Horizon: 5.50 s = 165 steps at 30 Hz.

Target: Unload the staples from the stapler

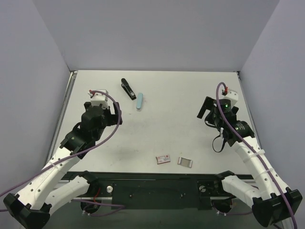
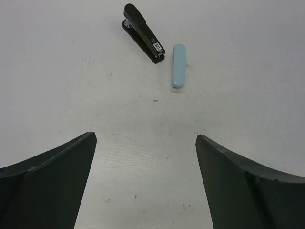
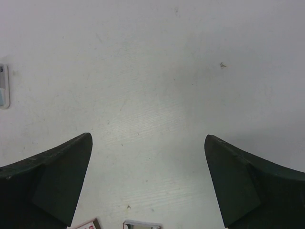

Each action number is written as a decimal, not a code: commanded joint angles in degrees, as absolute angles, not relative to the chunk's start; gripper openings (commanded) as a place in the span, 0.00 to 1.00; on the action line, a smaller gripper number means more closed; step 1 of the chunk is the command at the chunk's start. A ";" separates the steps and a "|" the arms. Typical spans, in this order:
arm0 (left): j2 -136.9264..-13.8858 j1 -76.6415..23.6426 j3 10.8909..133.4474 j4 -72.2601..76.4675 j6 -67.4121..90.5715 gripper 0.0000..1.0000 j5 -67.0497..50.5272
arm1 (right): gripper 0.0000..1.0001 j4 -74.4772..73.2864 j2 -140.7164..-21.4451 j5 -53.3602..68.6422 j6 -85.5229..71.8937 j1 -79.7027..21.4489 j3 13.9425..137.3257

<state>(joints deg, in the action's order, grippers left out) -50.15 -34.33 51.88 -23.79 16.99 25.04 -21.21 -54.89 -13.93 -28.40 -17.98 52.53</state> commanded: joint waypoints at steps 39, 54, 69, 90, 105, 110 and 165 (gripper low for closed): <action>-101.50 -27.78 92.70 -32.08 37.09 0.96 33.14 | 1.00 -25.40 -57.49 -21.45 -26.89 -37.44 55.81; -129.79 -24.09 122.41 -40.17 40.52 0.96 28.22 | 1.00 -22.41 -55.20 -10.20 -27.33 -40.87 52.82; -144.22 -20.21 136.75 -41.40 39.55 0.95 26.10 | 0.99 -19.69 -54.49 -4.83 -28.48 -42.80 50.98; -147.39 -18.72 138.69 -39.55 37.53 0.62 25.40 | 0.97 -18.81 -55.02 -2.73 -28.83 -45.17 50.18; -144.06 -17.32 132.99 -37.01 34.19 0.00 24.35 | 0.96 -19.51 -54.32 -3.52 -29.88 -47.11 50.36; -137.92 -16.35 126.66 -33.93 31.73 0.00 22.95 | 0.96 -20.39 -54.05 -3.60 -30.15 -47.28 50.71; -47.47 -39.37 49.76 -13.63 30.85 0.00 -38.05 | 0.90 -26.54 -44.82 27.41 -11.70 -47.28 61.69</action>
<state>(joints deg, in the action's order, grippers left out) -50.50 -36.97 50.87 -22.37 30.81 -31.29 -29.34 -42.92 21.39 -16.43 -46.96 58.85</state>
